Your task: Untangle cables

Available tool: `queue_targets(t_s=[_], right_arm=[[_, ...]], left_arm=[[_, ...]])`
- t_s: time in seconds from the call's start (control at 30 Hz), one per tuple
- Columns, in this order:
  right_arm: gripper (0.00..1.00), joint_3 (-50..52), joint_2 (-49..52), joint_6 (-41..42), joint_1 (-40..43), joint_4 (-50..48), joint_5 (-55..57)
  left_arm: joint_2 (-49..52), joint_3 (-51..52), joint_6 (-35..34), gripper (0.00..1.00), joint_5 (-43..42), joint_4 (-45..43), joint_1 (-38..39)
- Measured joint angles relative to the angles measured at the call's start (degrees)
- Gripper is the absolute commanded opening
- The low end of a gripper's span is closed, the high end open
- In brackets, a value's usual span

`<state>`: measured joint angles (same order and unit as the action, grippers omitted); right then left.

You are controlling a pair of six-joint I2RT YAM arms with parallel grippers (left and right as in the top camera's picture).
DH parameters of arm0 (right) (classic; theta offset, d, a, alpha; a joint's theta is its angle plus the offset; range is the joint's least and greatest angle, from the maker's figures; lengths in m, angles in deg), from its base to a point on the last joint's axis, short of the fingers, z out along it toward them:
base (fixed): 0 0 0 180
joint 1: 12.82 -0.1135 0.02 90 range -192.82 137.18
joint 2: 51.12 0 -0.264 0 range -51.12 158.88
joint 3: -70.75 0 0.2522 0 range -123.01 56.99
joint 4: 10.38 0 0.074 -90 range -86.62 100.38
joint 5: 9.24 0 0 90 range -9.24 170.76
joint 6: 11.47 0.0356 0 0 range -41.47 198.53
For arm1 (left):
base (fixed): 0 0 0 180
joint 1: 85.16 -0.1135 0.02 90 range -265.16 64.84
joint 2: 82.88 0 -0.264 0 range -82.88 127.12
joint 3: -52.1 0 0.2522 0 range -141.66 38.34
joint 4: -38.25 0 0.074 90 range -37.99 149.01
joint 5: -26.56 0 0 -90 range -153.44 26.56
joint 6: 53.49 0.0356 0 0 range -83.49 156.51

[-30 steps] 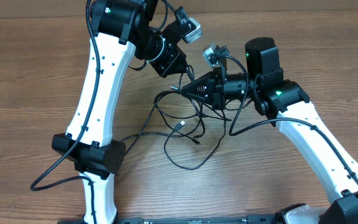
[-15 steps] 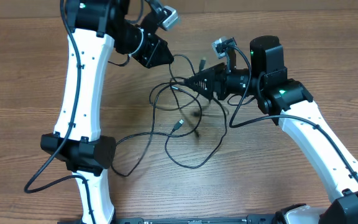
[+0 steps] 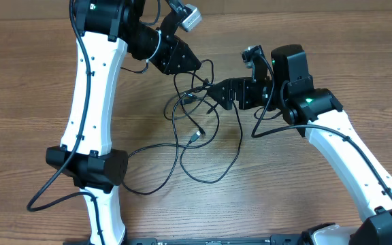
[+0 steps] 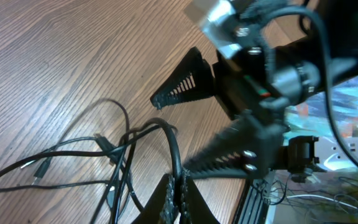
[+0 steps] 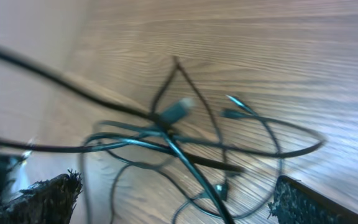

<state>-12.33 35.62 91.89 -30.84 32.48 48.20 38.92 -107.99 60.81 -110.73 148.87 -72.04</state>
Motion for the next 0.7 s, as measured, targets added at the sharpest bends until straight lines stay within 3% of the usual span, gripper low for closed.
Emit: queue_targets(t_s=[0.2, 0.7], right_arm=[[1.00, 0.00, 0.00, 2.47, 0.00, 3.48, 7.06], [1.00, 0.00, 0.00, 3.17, 0.00, 9.29, 13.00]], left_arm=[[-3.54, 0.00, -0.22, 0.04, -1.92, 0.00, 0.00], [-23.10, -0.22, -0.22, 0.04, -8.46, -3.08, 0.00]])
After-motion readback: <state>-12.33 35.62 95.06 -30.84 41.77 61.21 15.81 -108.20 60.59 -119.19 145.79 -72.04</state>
